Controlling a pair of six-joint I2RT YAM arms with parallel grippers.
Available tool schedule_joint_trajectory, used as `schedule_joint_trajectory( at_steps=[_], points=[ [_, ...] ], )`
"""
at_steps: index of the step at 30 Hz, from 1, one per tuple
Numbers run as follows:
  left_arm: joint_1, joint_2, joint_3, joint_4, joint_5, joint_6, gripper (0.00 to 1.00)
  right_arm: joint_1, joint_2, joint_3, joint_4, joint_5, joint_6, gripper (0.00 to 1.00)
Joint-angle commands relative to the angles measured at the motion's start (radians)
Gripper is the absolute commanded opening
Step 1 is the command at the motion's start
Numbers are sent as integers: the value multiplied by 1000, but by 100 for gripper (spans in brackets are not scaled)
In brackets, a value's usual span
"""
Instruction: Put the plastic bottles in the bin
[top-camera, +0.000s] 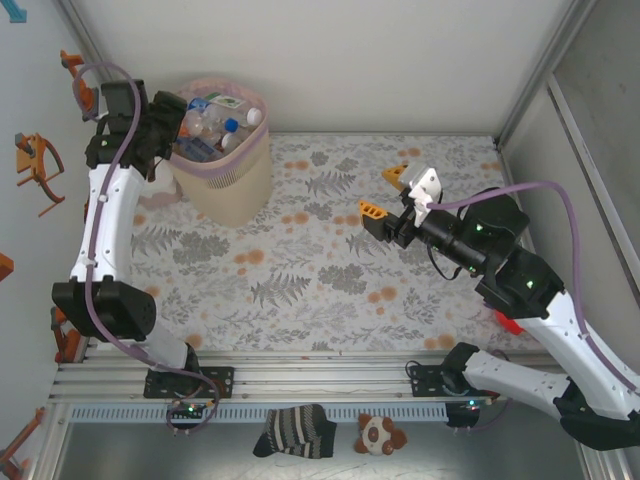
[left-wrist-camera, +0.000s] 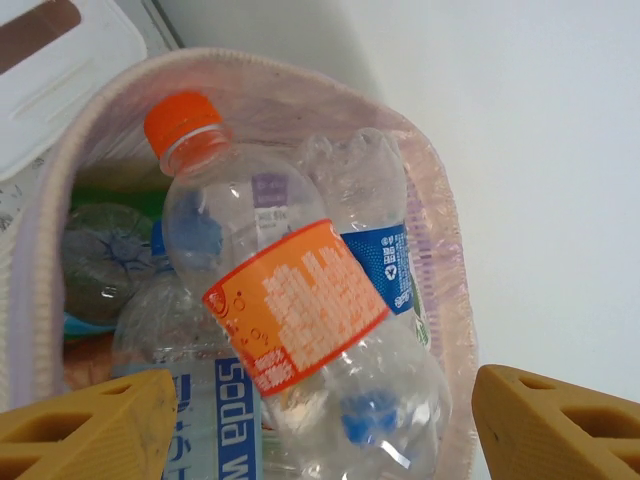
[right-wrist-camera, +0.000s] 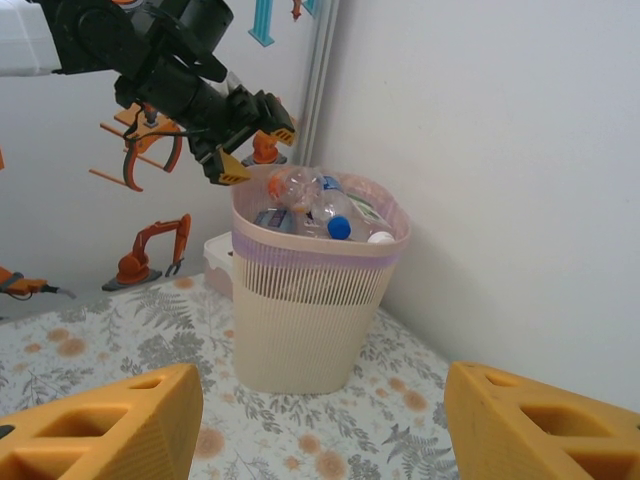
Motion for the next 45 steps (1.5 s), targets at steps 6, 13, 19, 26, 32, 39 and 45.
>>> schedule_joint_trajectory(
  at_steps=[6,13,19,26,32,39,45],
  points=[
    [8,-71,3,110,25,123,62,2,10,2,30,-2,-11,65],
    [18,9,-3,347,247,295,43,2,15,6,28,-7,-11,65],
    [34,208,209,311,463,404,24,0,7,18,11,-5,-13,65],
    [39,440,461,148,642,418,12,1,-8,11,0,9,-9,64],
    [43,407,276,166,631,452,10,2,-9,6,-1,13,-9,64],
    [57,254,-31,333,613,446,9,2,2,11,1,10,-14,65],
    [79,224,-30,350,633,439,8,1,15,19,5,-4,-9,64]
  ],
)
